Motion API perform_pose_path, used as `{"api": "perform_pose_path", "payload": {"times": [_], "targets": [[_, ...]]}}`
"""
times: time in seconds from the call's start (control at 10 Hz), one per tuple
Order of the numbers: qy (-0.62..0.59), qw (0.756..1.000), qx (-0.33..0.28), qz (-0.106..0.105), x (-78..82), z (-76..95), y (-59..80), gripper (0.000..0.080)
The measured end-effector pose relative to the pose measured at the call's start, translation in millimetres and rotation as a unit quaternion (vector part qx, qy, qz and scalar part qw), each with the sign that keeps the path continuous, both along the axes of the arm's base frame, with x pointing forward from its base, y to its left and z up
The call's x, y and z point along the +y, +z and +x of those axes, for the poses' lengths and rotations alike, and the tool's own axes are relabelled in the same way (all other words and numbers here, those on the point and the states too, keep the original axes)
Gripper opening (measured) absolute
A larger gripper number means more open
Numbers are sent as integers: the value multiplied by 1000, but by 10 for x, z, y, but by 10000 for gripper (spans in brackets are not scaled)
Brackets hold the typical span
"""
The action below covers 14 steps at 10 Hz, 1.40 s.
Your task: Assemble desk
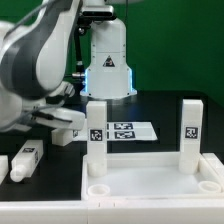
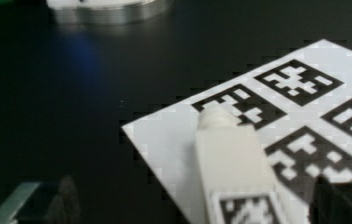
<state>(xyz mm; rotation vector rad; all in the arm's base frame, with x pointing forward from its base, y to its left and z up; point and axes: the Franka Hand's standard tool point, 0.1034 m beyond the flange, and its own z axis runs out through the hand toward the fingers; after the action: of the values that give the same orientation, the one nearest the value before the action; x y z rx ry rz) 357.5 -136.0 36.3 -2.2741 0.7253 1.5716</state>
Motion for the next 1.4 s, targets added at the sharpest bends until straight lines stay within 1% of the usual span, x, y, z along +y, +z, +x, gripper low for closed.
{"api": "perform_pose_path", "payload": {"times": [0.1, 0.2, 0.4, 0.6, 0.7, 0.8, 1.0, 1.2, 1.4], "targets": [[6, 1000, -11, -3, 8, 146, 47, 649], [11, 1000, -28, -7, -21, 297, 108, 649], [17, 999, -46, -18, -69, 367, 64, 649], [15, 999, -45, -18, -79, 356, 59, 649], [17, 998, -51, -23, -84, 369, 28, 649], [22, 997, -60, -31, -73, 384, -36, 649], [20, 998, -45, -30, -34, 302, -104, 649], [23, 998, -47, -30, -13, 317, -115, 649], [22, 998, -47, -30, -23, 313, -116, 386]]}}
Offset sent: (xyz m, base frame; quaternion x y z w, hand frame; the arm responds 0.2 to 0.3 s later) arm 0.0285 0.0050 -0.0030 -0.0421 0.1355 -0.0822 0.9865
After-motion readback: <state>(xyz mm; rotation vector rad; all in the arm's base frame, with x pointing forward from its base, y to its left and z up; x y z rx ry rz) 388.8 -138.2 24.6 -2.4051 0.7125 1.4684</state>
